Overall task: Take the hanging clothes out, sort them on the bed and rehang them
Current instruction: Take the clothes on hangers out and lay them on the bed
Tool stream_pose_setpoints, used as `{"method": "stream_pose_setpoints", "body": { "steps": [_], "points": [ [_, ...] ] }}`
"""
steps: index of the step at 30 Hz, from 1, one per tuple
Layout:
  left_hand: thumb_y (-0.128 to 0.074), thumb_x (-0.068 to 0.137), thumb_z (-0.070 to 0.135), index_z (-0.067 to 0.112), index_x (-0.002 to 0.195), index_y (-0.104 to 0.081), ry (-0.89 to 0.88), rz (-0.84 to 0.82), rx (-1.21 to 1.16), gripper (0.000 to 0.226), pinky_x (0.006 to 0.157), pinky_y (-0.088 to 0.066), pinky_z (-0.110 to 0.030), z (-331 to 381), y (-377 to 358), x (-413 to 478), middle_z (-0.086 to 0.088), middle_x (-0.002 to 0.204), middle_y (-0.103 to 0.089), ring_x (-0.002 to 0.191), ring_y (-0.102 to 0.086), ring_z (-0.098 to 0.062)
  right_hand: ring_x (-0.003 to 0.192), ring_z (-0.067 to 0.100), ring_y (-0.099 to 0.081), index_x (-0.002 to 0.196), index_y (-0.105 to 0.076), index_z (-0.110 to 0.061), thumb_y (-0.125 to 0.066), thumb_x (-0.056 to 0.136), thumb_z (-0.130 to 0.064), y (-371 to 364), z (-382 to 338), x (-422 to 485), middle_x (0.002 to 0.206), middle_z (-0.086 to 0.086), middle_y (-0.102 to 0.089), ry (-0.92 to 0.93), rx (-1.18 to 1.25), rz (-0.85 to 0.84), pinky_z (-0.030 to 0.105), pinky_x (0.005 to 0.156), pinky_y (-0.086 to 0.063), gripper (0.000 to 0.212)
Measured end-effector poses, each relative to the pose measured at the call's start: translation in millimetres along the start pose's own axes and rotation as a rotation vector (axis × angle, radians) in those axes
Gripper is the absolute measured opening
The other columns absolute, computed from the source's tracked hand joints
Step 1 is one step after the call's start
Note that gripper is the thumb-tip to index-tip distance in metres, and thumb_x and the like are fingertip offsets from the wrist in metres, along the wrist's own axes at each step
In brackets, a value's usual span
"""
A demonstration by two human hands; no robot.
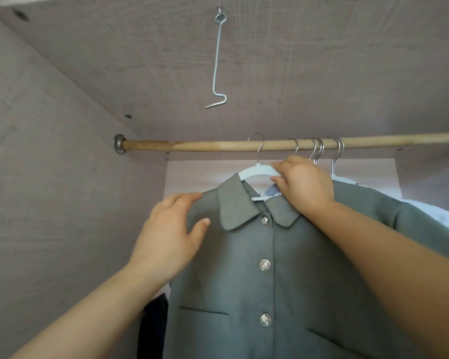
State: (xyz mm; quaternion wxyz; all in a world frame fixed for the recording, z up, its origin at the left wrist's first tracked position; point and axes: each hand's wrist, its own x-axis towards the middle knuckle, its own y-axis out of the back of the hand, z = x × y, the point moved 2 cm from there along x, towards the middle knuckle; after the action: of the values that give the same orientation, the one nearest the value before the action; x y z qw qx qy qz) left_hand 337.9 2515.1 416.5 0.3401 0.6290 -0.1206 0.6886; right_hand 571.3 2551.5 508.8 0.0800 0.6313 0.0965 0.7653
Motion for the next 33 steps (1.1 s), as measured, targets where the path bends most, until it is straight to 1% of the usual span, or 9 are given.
{"method": "stream_pose_setpoints", "body": {
  "steps": [3,9,14,18,22,25,27,30,33],
  "points": [
    [-0.06,0.085,0.028,0.018,0.131,-0.047,0.002,0.021,0.034,0.049,0.104,-0.035,-0.038,-0.7,8.4,2.2,-0.003,0.131,-0.048,0.125,-0.042,-0.022,0.103,0.03,-0.054,0.114,-0.059,-0.019,-0.048,0.094,-0.031,3.6,-10.9,10.3,0.114,0.006,-0.055,-0.013,0.038,0.033,0.034,0.069,-0.042,0.026],
    [-0.06,0.085,0.026,0.019,0.133,-0.046,0.04,0.097,0.053,0.051,0.104,-0.034,-0.036,-12.8,33.1,-5.8,-0.004,0.133,-0.047,0.125,-0.04,-0.023,0.103,0.029,-0.057,0.116,-0.061,-0.022,-0.057,0.089,-0.027,9.9,-57.3,-3.9,0.113,0.006,-0.058,0.054,0.272,0.153,0.037,0.072,-0.047,0.028],
    [-0.057,0.086,0.027,0.02,0.136,-0.041,0.103,0.097,0.104,0.053,0.101,-0.03,-0.031,-34.2,54.9,-52.7,-0.002,0.133,-0.047,0.125,-0.04,-0.019,0.082,0.023,-0.066,0.107,-0.067,-0.026,-0.067,0.08,-0.025,15.9,-121.1,-77.4,0.095,0.003,-0.065,0.207,0.476,0.183,0.033,0.056,-0.05,0.027],
    [-0.057,0.087,0.032,0.025,0.132,-0.046,0.195,0.023,0.107,0.047,0.098,-0.037,-0.031,-52.4,67.8,-123.0,0.006,0.126,-0.056,0.117,-0.048,-0.014,0.073,0.015,-0.064,0.103,-0.07,-0.025,-0.055,0.081,-0.032,22.6,-165.4,-143.1,0.089,-0.004,-0.067,0.271,0.595,0.182,0.022,0.048,-0.047,0.028],
    [-0.048,0.084,0.046,0.027,0.123,-0.055,0.31,-0.078,0.14,0.044,0.091,-0.044,-0.032,-60.2,85.2,-198.3,0.01,0.116,-0.064,0.107,-0.057,-0.012,0.077,0.01,-0.059,0.103,-0.071,-0.025,-0.063,0.077,-0.027,18.7,-192.0,-207.3,0.091,-0.005,-0.067,0.21,0.726,0.086,0.023,0.05,-0.047,0.027],
    [-0.048,0.082,0.045,0.029,0.122,-0.056,0.38,-0.122,0.188,0.044,0.087,-0.047,-0.035,-56.4,96.6,-243.6,0.008,0.111,-0.066,0.101,-0.06,-0.013,0.077,0.014,-0.061,0.105,-0.071,-0.022,-0.058,0.081,-0.029,17.1,-208.6,-249.4,0.093,-0.003,-0.067,0.209,0.808,0.01,0.027,0.055,-0.048,0.028],
    [-0.049,0.083,0.043,0.029,0.121,-0.057,0.417,-0.137,0.226,0.042,0.085,-0.046,-0.034,-50.7,103.7,-269.5,0.007,0.108,-0.067,0.098,-0.061,-0.015,0.081,0.011,-0.055,0.104,-0.071,-0.02,-0.053,0.083,-0.03,18.2,-217.3,-273.0,0.093,-0.001,-0.068,0.205,0.881,-0.026,0.018,0.061,-0.043,0.03],
    [-0.05,0.085,0.043,0.026,0.121,-0.058,0.455,-0.159,0.255,0.041,0.084,-0.043,-0.027,-39.9,111.8,-299.6,0.006,0.104,-0.067,0.095,-0.06,-0.014,0.084,0.01,-0.053,0.103,-0.072,-0.014,-0.054,0.083,-0.028,20.3,-223.3,-303.6,0.091,0.005,-0.068,0.204,0.942,-0.051,0.013,0.07,-0.038,0.03],
    [-0.05,0.087,0.039,0.023,0.122,-0.058,0.456,-0.197,0.32,0.039,0.082,-0.04,-0.026,-28.3,110.6,-311.0,0.002,0.101,-0.066,0.091,-0.06,-0.018,0.083,0.012,-0.054,0.1,-0.072,-0.009,-0.057,0.084,-0.027,22.1,-217.0,-324.6,0.088,0.009,-0.069,0.217,0.998,-0.005,0.018,0.071,-0.042,0.028]
  ]
}}
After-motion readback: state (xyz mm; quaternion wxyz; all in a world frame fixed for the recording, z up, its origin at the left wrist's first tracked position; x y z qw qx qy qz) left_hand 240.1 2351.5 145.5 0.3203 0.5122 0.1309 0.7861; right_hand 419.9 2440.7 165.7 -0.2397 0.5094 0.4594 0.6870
